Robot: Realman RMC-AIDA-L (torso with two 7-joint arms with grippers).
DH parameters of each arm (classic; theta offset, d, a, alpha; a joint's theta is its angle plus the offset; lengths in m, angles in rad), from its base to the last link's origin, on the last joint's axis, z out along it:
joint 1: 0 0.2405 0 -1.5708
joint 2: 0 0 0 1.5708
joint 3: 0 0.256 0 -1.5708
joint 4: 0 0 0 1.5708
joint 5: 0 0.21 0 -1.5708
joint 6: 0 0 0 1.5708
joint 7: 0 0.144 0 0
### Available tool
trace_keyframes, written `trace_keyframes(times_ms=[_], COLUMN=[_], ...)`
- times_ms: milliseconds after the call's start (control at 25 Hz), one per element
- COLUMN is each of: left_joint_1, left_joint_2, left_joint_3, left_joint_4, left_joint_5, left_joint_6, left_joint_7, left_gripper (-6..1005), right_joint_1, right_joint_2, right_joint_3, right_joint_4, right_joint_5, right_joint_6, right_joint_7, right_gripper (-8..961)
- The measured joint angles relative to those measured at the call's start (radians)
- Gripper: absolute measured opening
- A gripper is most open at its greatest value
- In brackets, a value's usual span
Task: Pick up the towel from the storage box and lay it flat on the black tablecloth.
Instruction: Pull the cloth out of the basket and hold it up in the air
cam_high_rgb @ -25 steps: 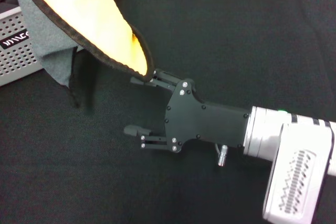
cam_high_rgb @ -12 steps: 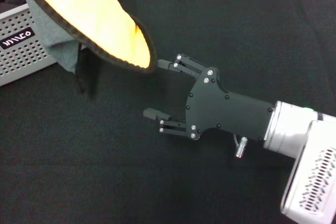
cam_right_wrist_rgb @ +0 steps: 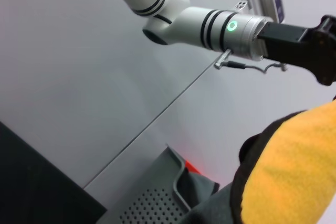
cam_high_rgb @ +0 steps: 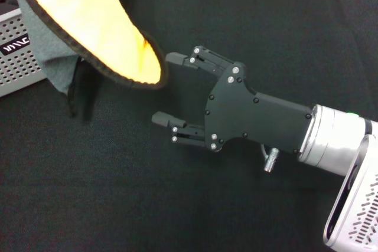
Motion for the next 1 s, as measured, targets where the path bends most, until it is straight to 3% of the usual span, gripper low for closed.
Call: trace_keyframes(times_ms=[160, 520, 960, 1000], left_joint_1=[0.001, -0.011, -0.01, -0.01], left_joint_2=[-0.001, -0.004, -0.009, -0.009], left_joint_3=[0.0, 0.009, 0.014, 0.014], left_joint_4=[0.0, -0.002, -0.002, -0.002], left_joint_5=[0.0, 0.0, -0.001, -0.001], left_joint_6=[0.0, 0.001, 0.0, 0.0], left_joint_7=[0.0, 0.0, 0.0, 0.0], left_gripper=[19, 18, 18, 18], right_joint_1=[0.0, 0.106, 0.116, 0.116], right_joint_2=[0.0, 0.0, 0.0, 0.0], right_joint_3=[0.02, 0.025, 0.003, -0.001], right_joint_4=[-0.001, 0.058, 0.073, 0.073], right_joint_5=[-0.016, -0.019, -0.016, -0.016], right_joint_6=[0.003, -0.042, -0.038, -0.038], right_joint_7=[0.0, 0.0, 0.0, 0.0], right_gripper=[797, 766, 729, 684])
